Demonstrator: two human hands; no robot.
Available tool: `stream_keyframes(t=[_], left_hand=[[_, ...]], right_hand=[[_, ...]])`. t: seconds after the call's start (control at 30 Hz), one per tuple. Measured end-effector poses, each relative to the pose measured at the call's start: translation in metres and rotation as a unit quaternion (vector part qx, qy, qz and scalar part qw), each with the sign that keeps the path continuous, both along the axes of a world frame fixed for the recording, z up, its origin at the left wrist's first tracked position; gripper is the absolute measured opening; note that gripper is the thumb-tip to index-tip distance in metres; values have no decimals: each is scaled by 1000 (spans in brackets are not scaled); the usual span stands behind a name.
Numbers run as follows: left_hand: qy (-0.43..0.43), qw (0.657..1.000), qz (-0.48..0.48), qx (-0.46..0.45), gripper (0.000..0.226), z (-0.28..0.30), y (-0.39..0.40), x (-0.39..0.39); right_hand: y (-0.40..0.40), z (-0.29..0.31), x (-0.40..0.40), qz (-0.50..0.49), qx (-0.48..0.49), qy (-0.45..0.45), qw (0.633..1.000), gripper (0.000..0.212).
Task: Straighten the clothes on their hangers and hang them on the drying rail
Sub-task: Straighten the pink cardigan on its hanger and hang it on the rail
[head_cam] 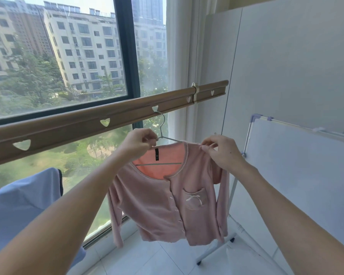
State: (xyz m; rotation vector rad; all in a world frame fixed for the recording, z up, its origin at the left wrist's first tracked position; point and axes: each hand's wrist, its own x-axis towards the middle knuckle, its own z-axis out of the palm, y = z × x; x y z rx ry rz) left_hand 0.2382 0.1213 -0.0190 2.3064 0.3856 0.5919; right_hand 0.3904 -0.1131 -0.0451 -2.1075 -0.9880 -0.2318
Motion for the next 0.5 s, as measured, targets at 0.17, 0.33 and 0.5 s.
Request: stream_keyframes(t=[0.17,0.33,0.5], left_hand=[[-18,999,-21,17,16,3,-21,10],[-43,997,0,58,7,-1,-32,18],[-40,998,27,34,7,0,-29,19]], right_hand=[[-9,-9,-8,1,6,12,1000,8],[-21,-14,-7,10,-5,64,998,11],[-47,-26,2,2,-179,111,978,24]])
